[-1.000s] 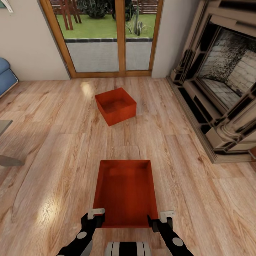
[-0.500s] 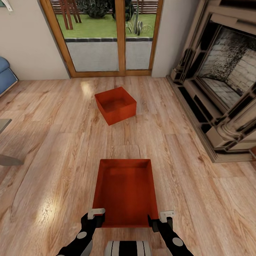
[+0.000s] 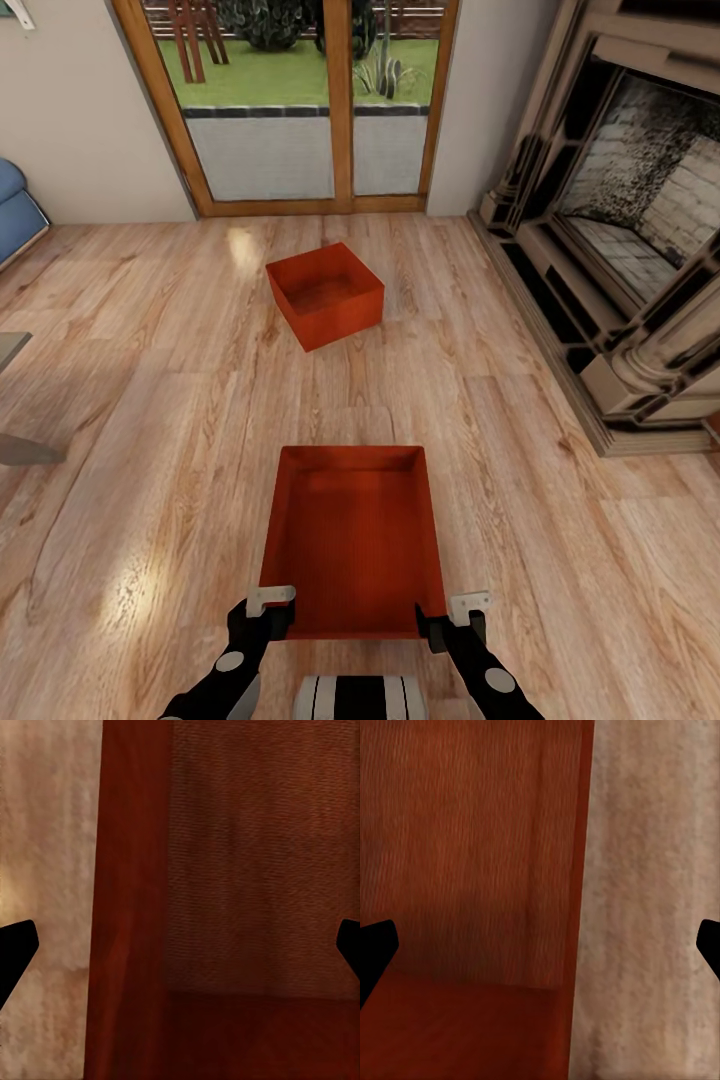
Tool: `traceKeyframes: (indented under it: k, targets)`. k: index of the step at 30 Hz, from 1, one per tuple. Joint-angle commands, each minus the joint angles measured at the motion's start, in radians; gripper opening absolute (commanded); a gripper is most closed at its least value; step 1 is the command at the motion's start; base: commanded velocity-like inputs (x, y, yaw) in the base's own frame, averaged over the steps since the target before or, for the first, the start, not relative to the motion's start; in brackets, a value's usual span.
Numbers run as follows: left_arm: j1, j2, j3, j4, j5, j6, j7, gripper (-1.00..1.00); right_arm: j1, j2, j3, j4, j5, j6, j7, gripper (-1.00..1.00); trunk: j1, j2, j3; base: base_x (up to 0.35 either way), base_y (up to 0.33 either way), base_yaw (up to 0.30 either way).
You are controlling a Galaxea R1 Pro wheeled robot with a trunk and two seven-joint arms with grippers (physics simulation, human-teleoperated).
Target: Move the two storage containers from the living room to the garage. In the garage, place one container on the floor and stack the other container on top of it (either order is fine).
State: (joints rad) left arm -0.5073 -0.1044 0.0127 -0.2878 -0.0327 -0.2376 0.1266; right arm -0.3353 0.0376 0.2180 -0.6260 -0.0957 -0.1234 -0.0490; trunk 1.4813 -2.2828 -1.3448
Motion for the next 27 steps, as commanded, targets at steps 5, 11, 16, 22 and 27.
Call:
traceKeyframes:
  k: [5,11,16,22,27]
  targets:
    - [0.0,0.0,0.001,0.001,-0.004,-0.003,0.004,1.0,-0.001,-0.001,0.005,0.0,-0.01,-0.004,-0.005,1.0,0.0,0.0,-0.001,0.0,0.0,0.0]
    - [0.0,-0.001,0.001,0.001,-0.004,-0.003,0.004,1.0,-0.001,-0.001,0.005,0.0,-0.01,-0.004,-0.005,1.0,0.0,0.0,-0.001,0.0,0.0,0.0]
    - [0.0,0.0,0.001,0.001,-0.003,-0.003,0.004,1.0,-0.001,-0.001,0.005,0.0,-0.01,-0.004,-0.005,1.0,0.004,-0.007,-0.004,0.0,0.0,0.0]
    - [0.0,0.0,0.001,0.001,-0.003,-0.003,0.004,1.0,-0.001,-0.001,0.005,0.0,-0.01,-0.004,-0.005,1.0,0.008,-0.014,-0.007,0.0,0.0,0.0]
    - [0.0,0.0,0.001,0.001,-0.003,-0.003,0.004,1.0,-0.001,-0.001,0.006,0.0,-0.01,-0.008,-0.006,1.0,0.008,-0.014,-0.007,0.0,0.0,0.0]
